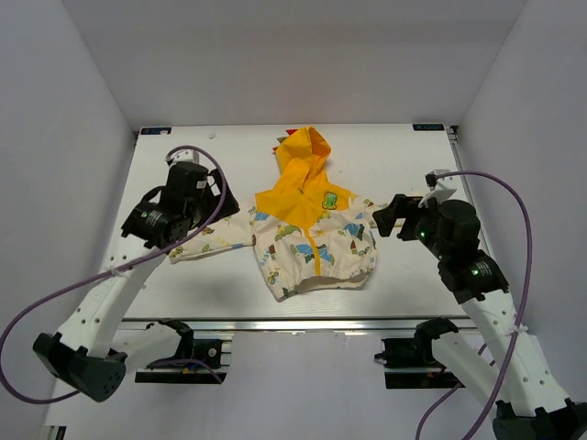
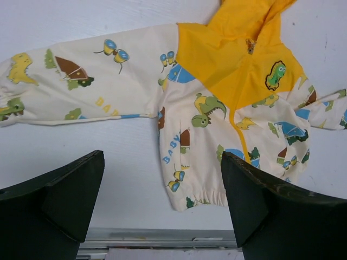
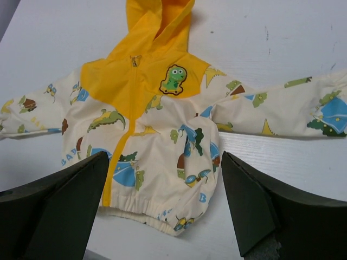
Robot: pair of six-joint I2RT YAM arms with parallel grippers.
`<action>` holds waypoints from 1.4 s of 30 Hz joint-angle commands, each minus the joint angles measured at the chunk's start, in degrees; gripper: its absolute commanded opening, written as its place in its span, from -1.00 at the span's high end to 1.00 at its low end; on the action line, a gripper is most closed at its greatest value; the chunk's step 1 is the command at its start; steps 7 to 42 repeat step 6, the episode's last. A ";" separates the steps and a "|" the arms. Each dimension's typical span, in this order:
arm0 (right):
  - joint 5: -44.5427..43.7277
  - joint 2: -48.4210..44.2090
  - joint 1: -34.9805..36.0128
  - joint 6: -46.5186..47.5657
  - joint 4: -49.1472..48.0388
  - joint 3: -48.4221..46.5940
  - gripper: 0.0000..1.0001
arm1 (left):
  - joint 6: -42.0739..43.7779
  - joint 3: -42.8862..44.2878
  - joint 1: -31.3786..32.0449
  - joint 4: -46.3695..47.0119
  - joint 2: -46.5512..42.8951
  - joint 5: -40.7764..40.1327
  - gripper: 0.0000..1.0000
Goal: Zip up the jacket
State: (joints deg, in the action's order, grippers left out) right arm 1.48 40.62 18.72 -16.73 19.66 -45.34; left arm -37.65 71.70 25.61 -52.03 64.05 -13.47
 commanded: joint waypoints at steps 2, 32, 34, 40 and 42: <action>-3.06 -1.60 -0.18 -1.46 2.31 -0.72 -0.79 | -2.69 -1.39 -0.12 -4.48 -6.12 -5.16 -0.96; -1.92 -2.21 -0.18 -1.82 1.35 0.16 -0.79 | -2.69 -1.48 -0.12 -4.40 -6.66 -4.55 -0.96; -1.92 -2.21 -0.18 -1.82 1.35 0.16 -0.79 | -2.69 -1.48 -0.12 -4.40 -6.66 -4.55 -0.96; -1.92 -2.21 -0.18 -1.82 1.35 0.16 -0.79 | -2.69 -1.48 -0.12 -4.40 -6.66 -4.55 -0.96; -1.92 -2.21 -0.18 -1.82 1.35 0.16 -0.79 | -2.69 -1.48 -0.12 -4.40 -6.66 -4.55 -0.96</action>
